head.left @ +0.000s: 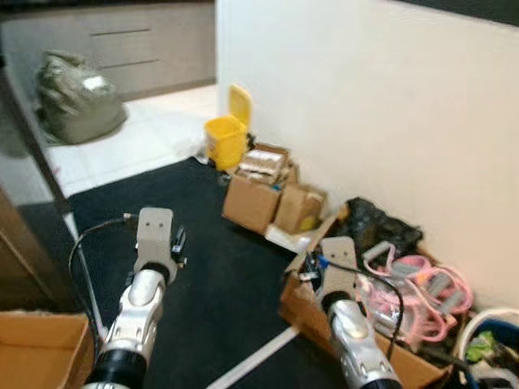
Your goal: Picking trash to rubbish bin
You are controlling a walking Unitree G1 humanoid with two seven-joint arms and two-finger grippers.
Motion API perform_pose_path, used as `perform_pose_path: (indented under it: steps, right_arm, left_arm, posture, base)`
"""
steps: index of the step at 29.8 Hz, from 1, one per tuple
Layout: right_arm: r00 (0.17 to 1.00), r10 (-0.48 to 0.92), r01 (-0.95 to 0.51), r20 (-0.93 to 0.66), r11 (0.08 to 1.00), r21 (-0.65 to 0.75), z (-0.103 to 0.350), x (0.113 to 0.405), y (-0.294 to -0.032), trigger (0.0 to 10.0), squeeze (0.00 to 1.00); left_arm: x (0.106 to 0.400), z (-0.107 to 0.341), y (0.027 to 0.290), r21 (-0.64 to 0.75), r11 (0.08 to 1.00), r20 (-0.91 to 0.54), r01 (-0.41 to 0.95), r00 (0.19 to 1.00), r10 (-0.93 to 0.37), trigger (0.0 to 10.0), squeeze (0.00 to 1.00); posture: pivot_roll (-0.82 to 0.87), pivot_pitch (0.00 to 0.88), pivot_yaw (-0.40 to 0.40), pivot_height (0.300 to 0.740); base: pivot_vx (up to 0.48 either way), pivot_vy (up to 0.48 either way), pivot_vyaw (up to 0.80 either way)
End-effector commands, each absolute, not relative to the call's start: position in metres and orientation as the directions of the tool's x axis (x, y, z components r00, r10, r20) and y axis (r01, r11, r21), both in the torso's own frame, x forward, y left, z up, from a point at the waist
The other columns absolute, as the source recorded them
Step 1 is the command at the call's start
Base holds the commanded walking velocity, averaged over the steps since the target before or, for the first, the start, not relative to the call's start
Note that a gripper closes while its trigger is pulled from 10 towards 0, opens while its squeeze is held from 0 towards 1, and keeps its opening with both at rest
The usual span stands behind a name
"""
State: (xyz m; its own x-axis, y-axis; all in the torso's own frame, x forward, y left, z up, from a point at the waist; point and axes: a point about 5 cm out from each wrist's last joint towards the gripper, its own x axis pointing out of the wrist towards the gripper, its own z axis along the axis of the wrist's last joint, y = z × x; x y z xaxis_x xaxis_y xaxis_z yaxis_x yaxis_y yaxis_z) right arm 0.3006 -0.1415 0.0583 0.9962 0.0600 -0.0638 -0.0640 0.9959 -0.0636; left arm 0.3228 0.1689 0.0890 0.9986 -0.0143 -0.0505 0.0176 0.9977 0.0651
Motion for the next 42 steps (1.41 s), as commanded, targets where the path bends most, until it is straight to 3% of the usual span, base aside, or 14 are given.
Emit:
perform_pose_path:
  steps: [1,20,32,42]
  right_arm:
    - [0.994,0.053,-0.059,-0.099,0.997,-0.059,0.051,0.297,-0.141,10.0,0.00]
    - [0.992,0.062,-0.067,-0.110,0.997,-0.043,0.050,0.299,-0.140,10.0,0.00]
    - [0.994,-0.023,0.019,-0.106,0.999,-0.036,0.047,0.296,-0.151,10.0,0.00]
    - [0.993,-0.014,0.008,-0.114,0.999,-0.049,0.047,0.296,-0.153,10.0,0.00]
  left_arm:
    - [0.320,0.082,0.171,0.069,0.998,-0.077,0.012,0.997,-0.006,10.0,0.00]
    - [0.322,0.080,0.169,0.103,0.995,-0.105,0.014,0.994,-0.003,10.0,0.00]
    - [0.332,0.089,0.161,0.120,0.990,-0.100,0.081,0.993,-0.069,10.0,0.00]
    - [0.329,0.088,0.172,0.121,0.992,-0.089,0.037,0.996,-0.026,10.0,0.00]
  posture:
    - [0.00,0.007,-0.021,0.740]
    - [0.00,0.006,-0.020,0.740]
    - [0.01,0.033,0.061,0.740]
    - [0.01,0.051,0.036,0.740]
  base:
    - [0.000,0.000,-0.80]
    - [0.000,0.000,-0.80]
    - [0.000,0.000,-0.80]
    - [0.000,0.000,-0.80]
